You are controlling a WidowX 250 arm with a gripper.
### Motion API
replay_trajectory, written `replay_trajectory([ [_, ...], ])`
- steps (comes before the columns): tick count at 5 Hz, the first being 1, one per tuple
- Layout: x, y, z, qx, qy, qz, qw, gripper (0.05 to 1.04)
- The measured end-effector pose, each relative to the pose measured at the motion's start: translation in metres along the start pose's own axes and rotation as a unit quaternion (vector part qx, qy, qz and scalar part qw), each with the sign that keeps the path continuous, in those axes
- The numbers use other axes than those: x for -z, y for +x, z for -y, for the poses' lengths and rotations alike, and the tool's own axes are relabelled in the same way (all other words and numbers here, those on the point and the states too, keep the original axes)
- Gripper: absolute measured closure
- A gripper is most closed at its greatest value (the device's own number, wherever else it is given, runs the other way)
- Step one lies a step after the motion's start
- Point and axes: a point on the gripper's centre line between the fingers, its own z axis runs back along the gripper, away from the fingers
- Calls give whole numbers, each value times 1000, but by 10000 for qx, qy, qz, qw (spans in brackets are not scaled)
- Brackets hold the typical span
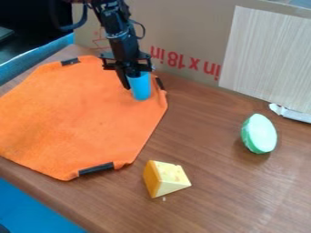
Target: Moved the plastic cup from the table to the right corner of the cloth
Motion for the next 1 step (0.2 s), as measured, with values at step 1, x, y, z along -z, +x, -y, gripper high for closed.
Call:
replay_trajectory([
  [1, 0, 4, -3, -126, 115, 40, 9998, 978],
])
